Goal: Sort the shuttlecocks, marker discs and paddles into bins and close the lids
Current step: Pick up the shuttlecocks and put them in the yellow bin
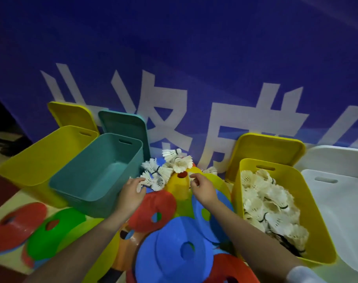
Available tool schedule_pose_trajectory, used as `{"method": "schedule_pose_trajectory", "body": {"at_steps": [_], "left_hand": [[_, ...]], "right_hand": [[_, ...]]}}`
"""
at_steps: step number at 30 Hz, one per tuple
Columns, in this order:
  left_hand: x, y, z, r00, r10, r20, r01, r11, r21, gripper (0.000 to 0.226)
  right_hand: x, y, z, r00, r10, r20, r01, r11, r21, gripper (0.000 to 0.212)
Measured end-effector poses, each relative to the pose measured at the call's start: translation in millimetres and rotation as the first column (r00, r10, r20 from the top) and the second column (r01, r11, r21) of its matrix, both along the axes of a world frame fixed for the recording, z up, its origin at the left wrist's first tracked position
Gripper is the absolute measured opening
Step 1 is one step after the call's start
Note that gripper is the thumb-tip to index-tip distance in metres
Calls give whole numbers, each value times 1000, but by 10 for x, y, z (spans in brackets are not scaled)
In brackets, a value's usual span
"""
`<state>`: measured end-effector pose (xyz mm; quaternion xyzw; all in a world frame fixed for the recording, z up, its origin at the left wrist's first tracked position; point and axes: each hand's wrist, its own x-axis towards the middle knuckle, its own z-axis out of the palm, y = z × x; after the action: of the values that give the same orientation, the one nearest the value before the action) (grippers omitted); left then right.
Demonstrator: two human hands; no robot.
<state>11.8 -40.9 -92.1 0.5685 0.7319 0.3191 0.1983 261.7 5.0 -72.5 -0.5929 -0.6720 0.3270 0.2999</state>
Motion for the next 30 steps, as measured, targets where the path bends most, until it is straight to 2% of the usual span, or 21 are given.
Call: {"method": "schedule_pose_trajectory", "body": {"at_steps": [4,9,11,15,19,24,28,30], "left_hand": [[-344,20,-137,997,45,-55,-50,995,-92,52],[-424,85,-391,1000,26,-4,-27,981,-191,75],[-403,135,-446,999,39,-24,-42,983,-177,76],[-338,206,-541,995,15,-102,-26,993,-112,70],[-290,288,-622,998,-34,-53,27,991,-128,62],[-342,418,-649,998,-69,-15,66,987,-147,60],[-371,426,-603,996,-85,26,88,989,-122,60],[-346,387,-532,996,-82,46,86,993,-86,60]], "right_hand": [[-394,293,-100,991,-21,134,16,999,34,28],[-714,658,-168,935,-69,348,53,997,53,43],[-800,805,-184,900,-88,428,70,996,59,52],[-932,1064,-270,830,-115,545,101,993,56,52],[-976,1240,-388,769,-85,634,136,990,-31,63],[-948,1301,-421,753,-81,653,173,982,-79,87],[-835,1252,-301,774,-48,632,163,979,-125,53],[-723,1161,-203,877,-141,459,190,980,-63,46]]}}
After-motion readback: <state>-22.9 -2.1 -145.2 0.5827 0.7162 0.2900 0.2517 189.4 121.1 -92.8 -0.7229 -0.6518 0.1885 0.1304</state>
